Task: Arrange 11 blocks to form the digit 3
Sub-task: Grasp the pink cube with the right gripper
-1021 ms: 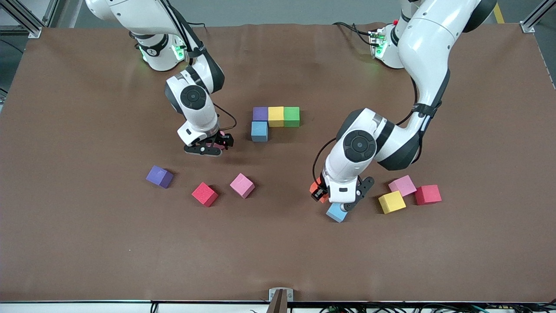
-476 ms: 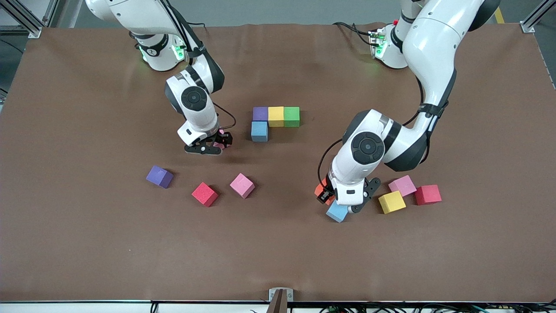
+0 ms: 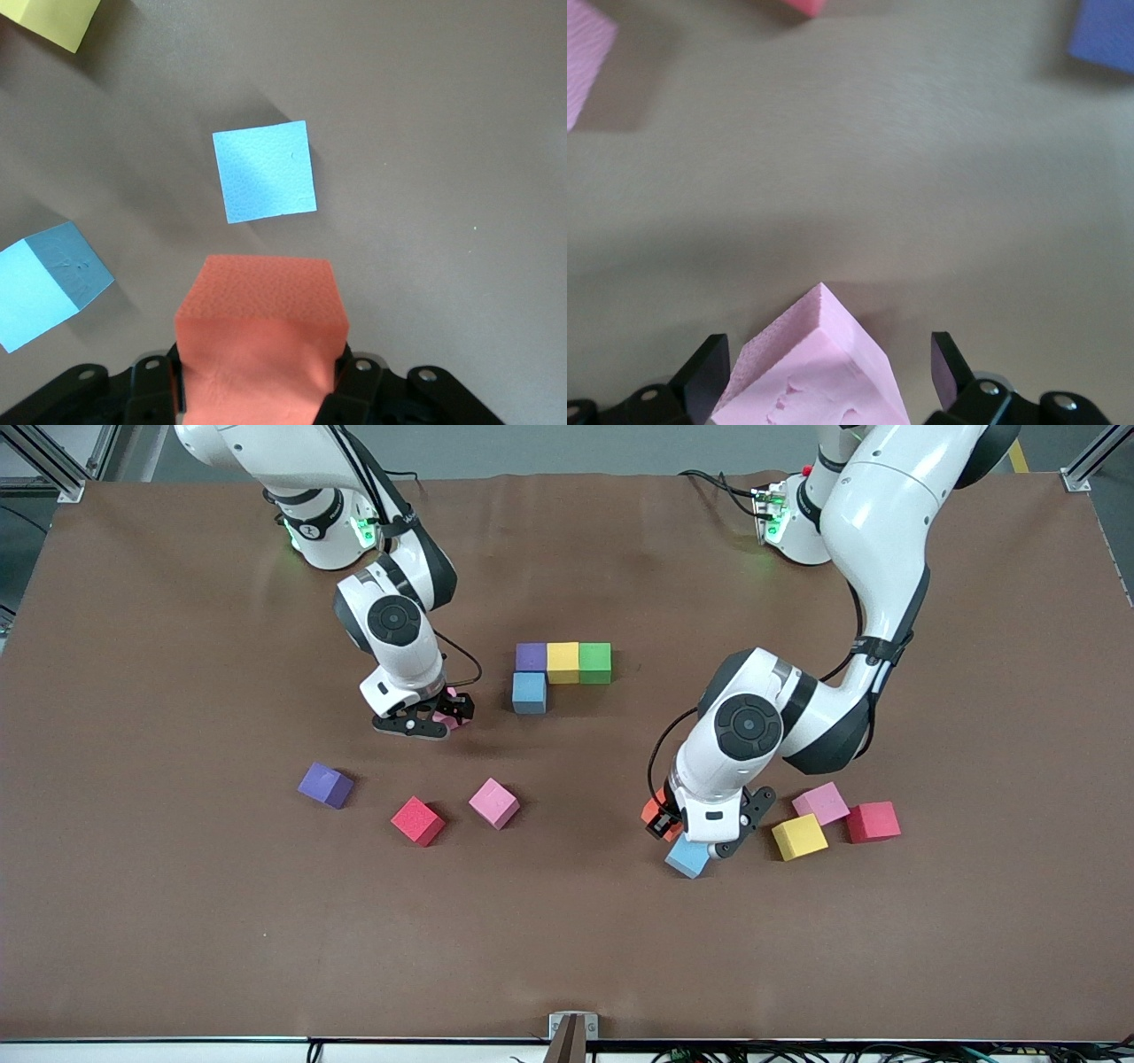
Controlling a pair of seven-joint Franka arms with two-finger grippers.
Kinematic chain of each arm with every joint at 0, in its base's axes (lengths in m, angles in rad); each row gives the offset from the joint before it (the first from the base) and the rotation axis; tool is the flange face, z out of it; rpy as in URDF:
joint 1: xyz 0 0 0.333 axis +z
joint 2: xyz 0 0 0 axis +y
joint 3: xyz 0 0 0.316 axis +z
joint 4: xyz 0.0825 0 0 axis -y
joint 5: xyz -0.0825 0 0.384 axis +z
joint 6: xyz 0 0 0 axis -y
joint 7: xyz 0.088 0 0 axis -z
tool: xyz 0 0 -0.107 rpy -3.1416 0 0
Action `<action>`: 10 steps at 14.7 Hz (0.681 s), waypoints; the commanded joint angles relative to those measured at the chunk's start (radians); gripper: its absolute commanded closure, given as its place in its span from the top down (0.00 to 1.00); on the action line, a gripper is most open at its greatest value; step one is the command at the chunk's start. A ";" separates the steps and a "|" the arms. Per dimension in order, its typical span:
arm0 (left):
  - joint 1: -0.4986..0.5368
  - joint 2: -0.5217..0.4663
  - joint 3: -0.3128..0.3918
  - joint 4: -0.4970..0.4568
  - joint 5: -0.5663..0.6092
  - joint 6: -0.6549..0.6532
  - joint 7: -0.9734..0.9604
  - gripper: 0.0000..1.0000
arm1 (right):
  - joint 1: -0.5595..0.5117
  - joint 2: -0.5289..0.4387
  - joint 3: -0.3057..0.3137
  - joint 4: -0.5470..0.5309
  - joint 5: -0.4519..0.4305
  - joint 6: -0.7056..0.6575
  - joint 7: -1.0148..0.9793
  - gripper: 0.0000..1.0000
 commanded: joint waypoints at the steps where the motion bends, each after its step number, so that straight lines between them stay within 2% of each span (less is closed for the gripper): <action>1: 0.003 -0.015 -0.002 -0.012 -0.009 -0.012 -0.002 0.01 | -0.004 -0.049 0.009 -0.050 -0.022 0.003 0.324 1.00; 6: 0.003 -0.015 -0.002 -0.012 -0.008 -0.012 -0.002 0.01 | -0.003 -0.042 0.009 -0.061 -0.022 0.020 0.727 1.00; 10: 0.003 -0.015 -0.002 -0.012 -0.009 -0.012 -0.002 0.01 | -0.003 -0.042 0.009 -0.122 -0.022 0.143 0.818 1.00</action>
